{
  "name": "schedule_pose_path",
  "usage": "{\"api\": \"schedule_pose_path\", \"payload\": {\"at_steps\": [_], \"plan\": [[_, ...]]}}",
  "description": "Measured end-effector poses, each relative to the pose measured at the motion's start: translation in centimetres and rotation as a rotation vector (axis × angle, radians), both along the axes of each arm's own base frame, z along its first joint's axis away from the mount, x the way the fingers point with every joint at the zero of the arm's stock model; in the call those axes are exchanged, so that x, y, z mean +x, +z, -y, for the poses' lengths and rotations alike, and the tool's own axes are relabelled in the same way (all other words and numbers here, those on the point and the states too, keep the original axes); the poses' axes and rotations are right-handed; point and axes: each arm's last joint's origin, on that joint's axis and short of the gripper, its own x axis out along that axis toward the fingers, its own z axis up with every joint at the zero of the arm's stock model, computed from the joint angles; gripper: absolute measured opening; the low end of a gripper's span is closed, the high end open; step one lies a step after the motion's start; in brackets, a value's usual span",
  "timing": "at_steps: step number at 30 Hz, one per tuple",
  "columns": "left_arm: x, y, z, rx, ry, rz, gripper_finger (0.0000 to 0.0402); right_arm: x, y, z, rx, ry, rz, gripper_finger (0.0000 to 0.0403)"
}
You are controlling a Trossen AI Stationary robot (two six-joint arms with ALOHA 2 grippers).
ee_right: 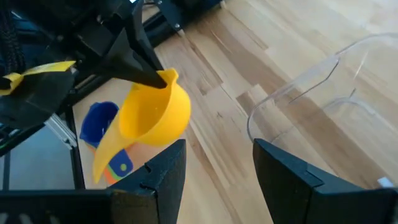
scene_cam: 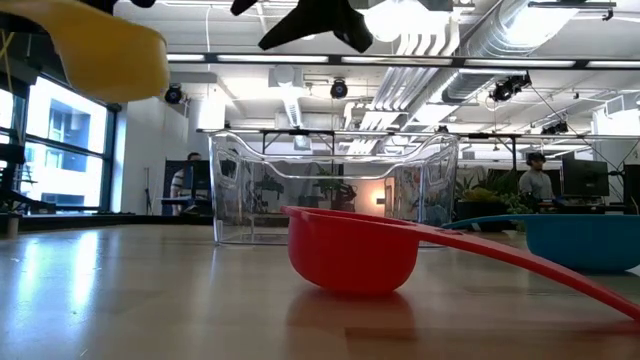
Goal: Nest measuring cups in basket
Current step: Stack the yellow measuring cup on top of the dark blue measuring cup
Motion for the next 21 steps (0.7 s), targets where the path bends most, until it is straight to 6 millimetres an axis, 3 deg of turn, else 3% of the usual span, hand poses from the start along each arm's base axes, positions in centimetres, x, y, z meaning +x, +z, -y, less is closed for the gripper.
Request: {"api": "schedule_pose_path", "payload": {"at_steps": [9, 21], "plan": [[0.8, -1.1, 0.3, 0.074, -0.008, -0.008, 0.0008, 1.2, -2.3, -0.7, 0.018, -0.011, -0.019, 0.0179], [1.9, -0.9, 0.9, 0.077, -0.106, 0.089, 0.0008, 1.9, -3.0, -1.3, 0.046, -0.007, 0.015, 0.0179]]}}
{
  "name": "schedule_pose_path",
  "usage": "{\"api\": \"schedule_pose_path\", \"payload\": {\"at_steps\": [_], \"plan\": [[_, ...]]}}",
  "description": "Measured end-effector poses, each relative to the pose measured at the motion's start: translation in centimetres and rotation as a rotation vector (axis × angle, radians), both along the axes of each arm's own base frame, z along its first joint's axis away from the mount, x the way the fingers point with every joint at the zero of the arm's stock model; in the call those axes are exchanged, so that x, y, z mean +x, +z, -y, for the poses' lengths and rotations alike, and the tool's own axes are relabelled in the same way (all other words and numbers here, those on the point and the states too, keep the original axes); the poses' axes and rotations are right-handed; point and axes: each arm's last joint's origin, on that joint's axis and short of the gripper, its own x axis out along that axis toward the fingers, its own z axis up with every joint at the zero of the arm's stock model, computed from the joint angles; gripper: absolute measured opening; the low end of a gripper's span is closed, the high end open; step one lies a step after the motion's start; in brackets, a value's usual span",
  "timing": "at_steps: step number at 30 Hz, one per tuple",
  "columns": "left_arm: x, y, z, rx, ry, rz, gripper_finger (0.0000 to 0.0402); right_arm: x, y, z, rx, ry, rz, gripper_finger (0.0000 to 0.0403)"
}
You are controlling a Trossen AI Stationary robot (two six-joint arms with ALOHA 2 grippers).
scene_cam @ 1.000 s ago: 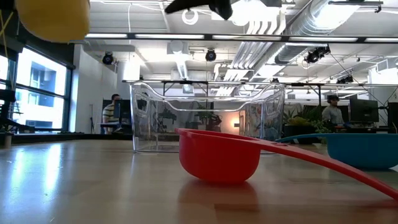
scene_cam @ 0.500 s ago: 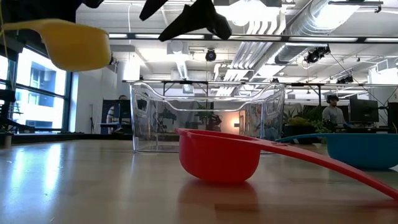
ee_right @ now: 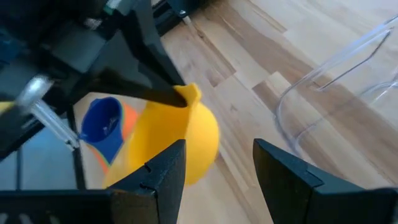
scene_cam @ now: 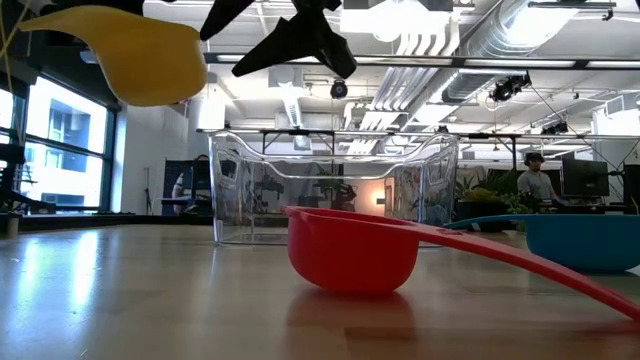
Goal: Nest measuring cups in basket
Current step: Stack the yellow measuring cup on top of the dark blue measuring cup
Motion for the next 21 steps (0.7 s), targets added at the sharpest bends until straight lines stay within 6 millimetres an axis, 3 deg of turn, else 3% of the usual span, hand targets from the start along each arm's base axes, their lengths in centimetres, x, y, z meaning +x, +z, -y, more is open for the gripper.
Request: {"api": "schedule_pose_path", "payload": {"at_steps": [12, 21], "plan": [[0.5, 0.0, -1.0, 0.029, 0.037, 0.011, 0.0008, 0.0, 0.0, -0.2, 0.003, 0.002, -0.001, 0.0179], [1.4, 0.4, -0.7, 0.074, -0.060, 0.093, 0.0008, -0.1, -0.2, 0.0, 0.001, 0.001, -0.015, 0.0179]]}}
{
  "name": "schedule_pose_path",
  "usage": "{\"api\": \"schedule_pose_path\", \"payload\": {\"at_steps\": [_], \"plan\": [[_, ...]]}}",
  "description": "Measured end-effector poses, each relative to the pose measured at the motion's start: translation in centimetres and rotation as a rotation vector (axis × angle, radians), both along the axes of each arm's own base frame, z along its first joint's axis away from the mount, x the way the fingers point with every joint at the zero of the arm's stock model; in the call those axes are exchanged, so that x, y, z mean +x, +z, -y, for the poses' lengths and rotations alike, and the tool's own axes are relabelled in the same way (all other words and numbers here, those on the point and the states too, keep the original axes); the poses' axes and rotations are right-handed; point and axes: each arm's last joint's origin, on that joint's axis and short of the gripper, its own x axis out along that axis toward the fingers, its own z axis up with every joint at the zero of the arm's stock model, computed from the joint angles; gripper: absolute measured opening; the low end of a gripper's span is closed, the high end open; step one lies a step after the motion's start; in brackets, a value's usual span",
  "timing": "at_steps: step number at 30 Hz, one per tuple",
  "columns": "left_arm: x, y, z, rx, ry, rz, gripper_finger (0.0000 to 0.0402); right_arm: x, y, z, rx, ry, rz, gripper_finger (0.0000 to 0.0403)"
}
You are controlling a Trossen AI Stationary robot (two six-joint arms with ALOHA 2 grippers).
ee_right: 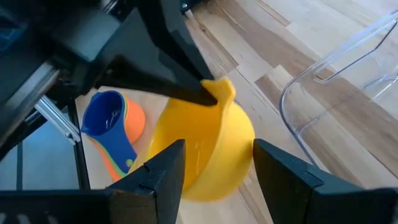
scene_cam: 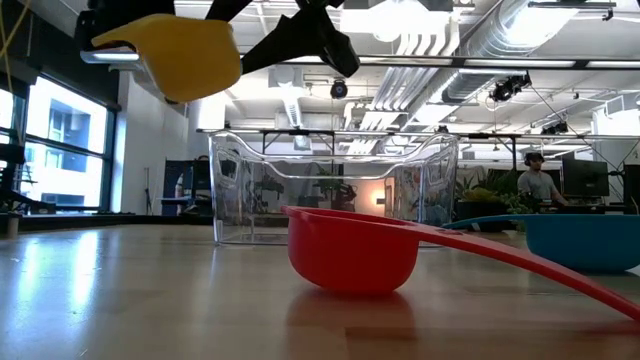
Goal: Nest measuring cups in basket
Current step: Stack the yellow measuring cup on top of the dark blue measuring cup
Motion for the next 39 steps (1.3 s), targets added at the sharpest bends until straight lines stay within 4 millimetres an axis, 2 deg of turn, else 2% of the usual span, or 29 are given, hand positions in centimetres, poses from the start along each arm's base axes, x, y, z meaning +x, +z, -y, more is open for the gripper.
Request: {"api": "schedule_pose_path", "payload": {"at_steps": [6, 31, 39], "plan": [[0.11, 0.05, 0.04, 0.005, -0.009, 0.011, 0.0008, -0.01, -0.01, 0.11, 0.014, -0.015, -0.004, 0.0165], [0.27, 0.26, 0.01, 0.070, -0.040, 0.034, 0.0008, -0.24, -0.32, 0.18, 0.069, -0.038, -0.046, 0.0010], [0.23, 0.27, 0.02, 0.058, -0.054, 0.023, 0.0008, -0.25, -0.39, 0.14, 0.063, -0.023, -0.052, 0.0004]]}}
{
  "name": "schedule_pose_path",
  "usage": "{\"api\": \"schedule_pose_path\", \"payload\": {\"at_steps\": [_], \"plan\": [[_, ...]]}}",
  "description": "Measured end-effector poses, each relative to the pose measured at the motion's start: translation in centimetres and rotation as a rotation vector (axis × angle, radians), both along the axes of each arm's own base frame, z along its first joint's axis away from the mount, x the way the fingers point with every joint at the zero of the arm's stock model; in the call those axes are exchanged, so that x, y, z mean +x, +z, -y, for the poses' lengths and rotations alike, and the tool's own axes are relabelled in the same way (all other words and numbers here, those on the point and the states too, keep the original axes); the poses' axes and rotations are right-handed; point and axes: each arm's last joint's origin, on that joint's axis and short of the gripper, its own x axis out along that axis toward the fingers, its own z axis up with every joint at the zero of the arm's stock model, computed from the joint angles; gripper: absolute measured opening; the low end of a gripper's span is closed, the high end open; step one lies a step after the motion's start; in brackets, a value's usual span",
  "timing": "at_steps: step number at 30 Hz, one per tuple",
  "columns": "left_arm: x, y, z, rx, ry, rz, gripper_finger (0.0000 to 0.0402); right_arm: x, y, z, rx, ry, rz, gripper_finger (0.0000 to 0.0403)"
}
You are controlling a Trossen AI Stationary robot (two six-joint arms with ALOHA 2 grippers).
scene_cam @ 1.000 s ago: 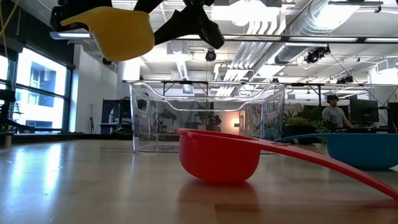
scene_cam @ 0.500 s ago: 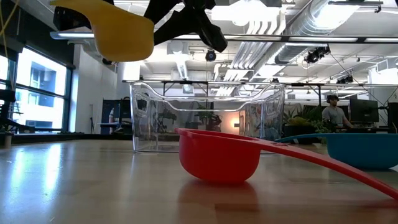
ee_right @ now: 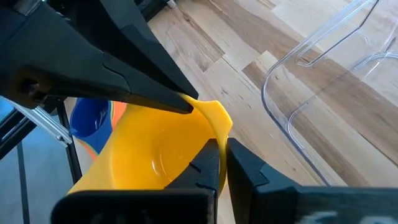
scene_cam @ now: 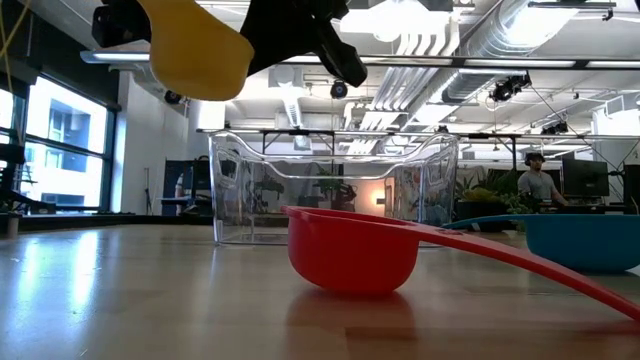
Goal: Nest measuring cups in basket
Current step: Stack the yellow measuring cup on top of the dark blue measuring cup
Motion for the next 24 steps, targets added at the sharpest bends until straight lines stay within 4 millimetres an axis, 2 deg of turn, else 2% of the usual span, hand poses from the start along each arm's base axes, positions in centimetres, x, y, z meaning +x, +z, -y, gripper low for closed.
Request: {"api": "schedule_pose_path", "payload": {"at_steps": [4, 18, 24], "plan": [[0.0, 0.0, 0.1, -0.012, -0.020, -0.007, 0.0018, 0.0, 0.0, 0.0, -0.016, 0.019, -0.002, 0.0003], [0.7, -0.1, -0.8, -0.113, -0.087, -0.068, 0.0107, -0.1, -0.1, -0.1, -0.056, 0.070, -0.012, 0.0002], [0.6, 0.2, -0.9, -0.106, -0.127, -0.067, 0.0121, -0.1, -0.1, -0.2, -0.055, 0.093, -0.014, 0.0002]]}}
